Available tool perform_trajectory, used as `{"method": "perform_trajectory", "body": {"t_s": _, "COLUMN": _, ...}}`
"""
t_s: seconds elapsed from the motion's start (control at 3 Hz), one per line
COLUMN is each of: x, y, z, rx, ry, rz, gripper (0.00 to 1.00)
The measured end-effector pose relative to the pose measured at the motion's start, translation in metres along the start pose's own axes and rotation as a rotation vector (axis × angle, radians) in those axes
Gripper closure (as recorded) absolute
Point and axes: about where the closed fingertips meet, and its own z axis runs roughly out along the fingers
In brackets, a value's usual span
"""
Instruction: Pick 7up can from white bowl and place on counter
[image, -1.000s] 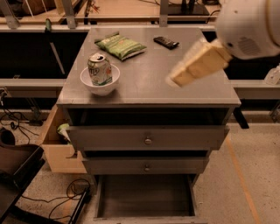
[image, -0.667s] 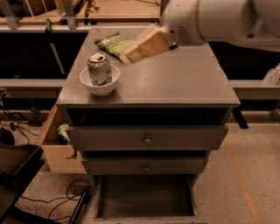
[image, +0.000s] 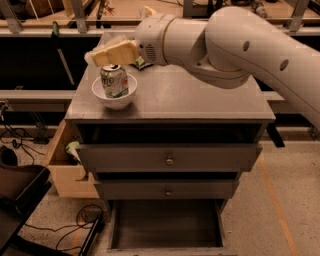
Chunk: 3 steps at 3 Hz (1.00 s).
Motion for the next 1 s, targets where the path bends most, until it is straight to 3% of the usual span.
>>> {"method": "perform_trajectory", "body": {"t_s": 0.33, "x": 0.003, "y": 0.011, "z": 0.011, "rx": -0.029, "ry": -0.016, "rz": 0.024, "gripper": 0.0}}
{"method": "perform_trajectory", "body": {"t_s": 0.67, "x": 0.002, "y": 0.01, "z": 0.011, "rx": -0.028, "ry": -0.015, "rz": 0.023, "gripper": 0.0}}
{"method": "perform_trajectory", "body": {"t_s": 1.0, "x": 0.018, "y": 0.005, "z": 0.025, "rx": -0.019, "ry": -0.03, "rz": 0.068, "gripper": 0.0}}
